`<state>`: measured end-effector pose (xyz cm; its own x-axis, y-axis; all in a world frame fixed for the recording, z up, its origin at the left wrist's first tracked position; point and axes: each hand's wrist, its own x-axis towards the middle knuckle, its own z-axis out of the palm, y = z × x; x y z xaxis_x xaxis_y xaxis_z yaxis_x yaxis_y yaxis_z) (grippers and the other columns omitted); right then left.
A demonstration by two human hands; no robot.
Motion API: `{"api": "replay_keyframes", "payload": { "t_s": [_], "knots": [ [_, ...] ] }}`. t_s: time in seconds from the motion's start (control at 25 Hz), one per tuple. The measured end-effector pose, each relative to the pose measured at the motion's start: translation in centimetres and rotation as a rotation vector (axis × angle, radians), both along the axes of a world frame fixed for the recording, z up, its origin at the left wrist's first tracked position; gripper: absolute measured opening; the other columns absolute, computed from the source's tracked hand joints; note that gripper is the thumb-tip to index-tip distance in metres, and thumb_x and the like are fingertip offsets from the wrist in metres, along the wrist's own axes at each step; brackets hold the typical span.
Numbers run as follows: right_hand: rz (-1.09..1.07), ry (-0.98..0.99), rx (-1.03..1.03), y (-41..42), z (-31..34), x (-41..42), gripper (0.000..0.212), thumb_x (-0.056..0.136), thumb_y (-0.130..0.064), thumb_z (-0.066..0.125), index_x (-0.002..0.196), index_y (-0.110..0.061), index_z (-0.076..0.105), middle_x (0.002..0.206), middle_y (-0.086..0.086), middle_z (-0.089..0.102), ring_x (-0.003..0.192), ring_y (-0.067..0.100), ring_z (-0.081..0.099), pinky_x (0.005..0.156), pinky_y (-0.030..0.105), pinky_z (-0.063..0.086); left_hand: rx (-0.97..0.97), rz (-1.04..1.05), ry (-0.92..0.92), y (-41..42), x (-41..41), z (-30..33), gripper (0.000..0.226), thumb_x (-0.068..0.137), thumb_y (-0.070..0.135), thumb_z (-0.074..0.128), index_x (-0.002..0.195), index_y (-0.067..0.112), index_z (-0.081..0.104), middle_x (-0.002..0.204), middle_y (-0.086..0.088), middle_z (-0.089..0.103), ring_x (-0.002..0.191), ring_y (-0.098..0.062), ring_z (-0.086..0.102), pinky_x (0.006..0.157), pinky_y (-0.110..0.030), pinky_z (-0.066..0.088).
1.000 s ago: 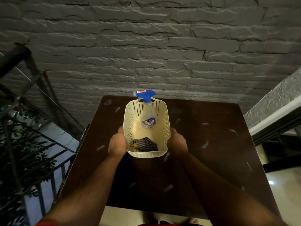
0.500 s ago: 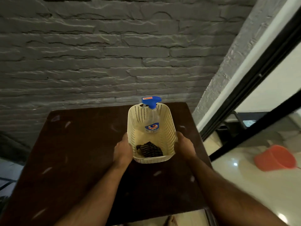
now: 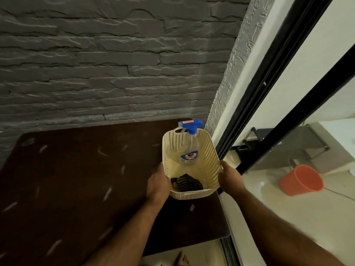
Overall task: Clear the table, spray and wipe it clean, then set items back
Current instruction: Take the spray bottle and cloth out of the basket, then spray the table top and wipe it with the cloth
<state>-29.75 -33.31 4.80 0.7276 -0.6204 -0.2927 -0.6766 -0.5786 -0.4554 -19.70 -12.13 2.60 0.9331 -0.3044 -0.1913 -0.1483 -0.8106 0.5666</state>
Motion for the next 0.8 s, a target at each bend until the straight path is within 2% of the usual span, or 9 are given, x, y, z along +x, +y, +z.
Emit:
{"api": "replay_keyframes", "payload": {
  "t_s": [0.2, 0.32, 0.44, 0.52, 0.56, 0.64, 0.72, 0.8],
  "knots": [
    [0.021, 0.010, 0.025, -0.7, -1.1, -0.4, 0.041, 0.095, -0.018, 0.047, 0.136, -0.020, 0.042, 0.101, 0.007, 0.067, 0.085, 0.022, 0.065, 0.072, 0.041, 0.058, 0.039, 0.018, 0.046, -0.1, -0.8, 0.3, 0.039, 0.091, 0.013, 0.046, 0.129, 0.021, 0.043, 0.114, -0.013, 0.065, 0.104, -0.036, 0.062, 0.081, -0.039, 0.048],
    [0.066, 0.018, -0.038, -1.4, -1.0, 0.1, 0.048, 0.090, -0.027, 0.058, 0.135, -0.021, 0.041, 0.105, 0.003, 0.066, 0.085, 0.018, 0.063, 0.068, 0.037, 0.057, 0.079, -0.008, 0.036, 0.0, -0.5, 0.6, 0.048, 0.088, 0.022, 0.056, 0.133, 0.021, 0.040, 0.119, -0.011, 0.062, 0.107, -0.033, 0.060, 0.086, -0.039, 0.047],
    [0.074, -0.159, -0.158, -1.8, -0.6, 1.4, 0.057, 0.087, -0.041, 0.065, 0.136, -0.021, 0.044, 0.125, 0.004, 0.060, 0.109, 0.020, 0.057, 0.085, 0.038, 0.053, 0.138, -0.075, -0.207, -0.2, 0.0, 1.2, 0.058, 0.087, 0.034, 0.062, 0.139, 0.018, 0.043, 0.123, -0.004, 0.055, 0.111, -0.026, 0.054, 0.092, -0.037, 0.046],
    [0.093, -0.285, -0.193, -1.3, 0.3, 2.9, 0.057, 0.087, -0.041, 0.065, 0.137, -0.021, 0.046, 0.133, 0.005, 0.056, 0.121, 0.022, 0.051, 0.097, 0.040, 0.048, 0.094, -0.213, -0.359, -1.4, 0.3, 1.9, 0.042, 0.088, 0.029, 0.062, 0.128, 0.022, 0.056, 0.117, 0.001, 0.059, 0.106, -0.022, 0.055, 0.090, -0.035, 0.048],
    [0.095, -0.328, -0.177, -1.0, 0.9, 3.8, 0.059, 0.087, -0.040, 0.066, 0.138, -0.020, 0.045, 0.136, 0.005, 0.054, 0.124, 0.023, 0.049, 0.100, 0.040, 0.046, 0.052, -0.291, -0.347, -2.3, 0.6, 2.2, 0.034, 0.088, 0.026, 0.060, 0.122, 0.024, 0.061, 0.114, 0.003, 0.062, 0.104, -0.019, 0.057, 0.089, -0.033, 0.049],
    [0.066, -0.377, -0.080, -0.2, 2.1, 5.7, 0.067, 0.084, -0.035, 0.071, 0.142, -0.020, 0.040, 0.141, 0.005, 0.051, 0.127, 0.024, 0.048, 0.101, 0.041, 0.046, 0.061, -0.422, -0.200, -4.2, 1.0, 1.9, 0.029, 0.089, 0.025, 0.060, 0.118, 0.026, 0.064, 0.114, 0.006, 0.064, 0.105, -0.015, 0.059, 0.088, -0.031, 0.049],
    [0.048, -0.387, 0.082, 0.1, 3.0, 7.5, 0.076, 0.081, -0.026, 0.075, 0.145, -0.021, 0.036, 0.142, 0.005, 0.050, 0.127, 0.024, 0.051, 0.097, 0.041, 0.050, 0.215, -0.509, -0.029, -5.8, 1.4, 0.8, 0.038, 0.088, 0.025, 0.064, 0.125, 0.024, 0.059, 0.124, 0.001, 0.059, 0.115, -0.019, 0.055, 0.095, -0.032, 0.046],
    [0.068, -0.368, 0.224, 0.0, 3.1, 9.1, 0.080, 0.079, -0.017, 0.077, 0.146, -0.022, 0.033, 0.143, 0.005, 0.048, 0.125, 0.025, 0.053, 0.092, 0.043, 0.055, 0.395, -0.556, 0.065, -6.8, 1.9, -0.8, 0.048, 0.087, 0.021, 0.065, 0.133, 0.020, 0.051, 0.133, -0.005, 0.050, 0.123, -0.025, 0.047, 0.100, -0.038, 0.043]
  ]
}}
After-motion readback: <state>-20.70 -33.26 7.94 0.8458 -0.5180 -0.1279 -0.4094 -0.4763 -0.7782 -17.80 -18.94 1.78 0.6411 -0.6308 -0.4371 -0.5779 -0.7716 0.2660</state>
